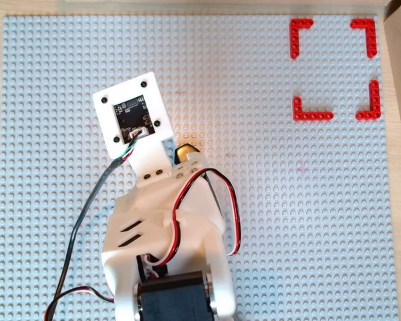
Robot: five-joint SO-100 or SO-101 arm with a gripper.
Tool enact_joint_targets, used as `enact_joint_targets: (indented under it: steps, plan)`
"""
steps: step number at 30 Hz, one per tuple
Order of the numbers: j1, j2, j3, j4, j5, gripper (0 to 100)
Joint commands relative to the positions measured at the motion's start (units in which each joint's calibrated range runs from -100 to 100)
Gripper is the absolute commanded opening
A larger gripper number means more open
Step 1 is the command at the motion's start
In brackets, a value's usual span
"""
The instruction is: Grab the Lego and store it in red box
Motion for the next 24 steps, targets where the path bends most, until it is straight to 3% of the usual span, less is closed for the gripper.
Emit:
enact_joint_targets:
  steps: [1, 8, 24]
  plan:
    - [0.1, 4.9, -0.8, -2.8, -0.2, 13]
    - [0.1, 14.8, -1.9, -8.1, -0.6, 13]
    - [0.1, 25.5, -10.0, -6.3, -0.6, 14]
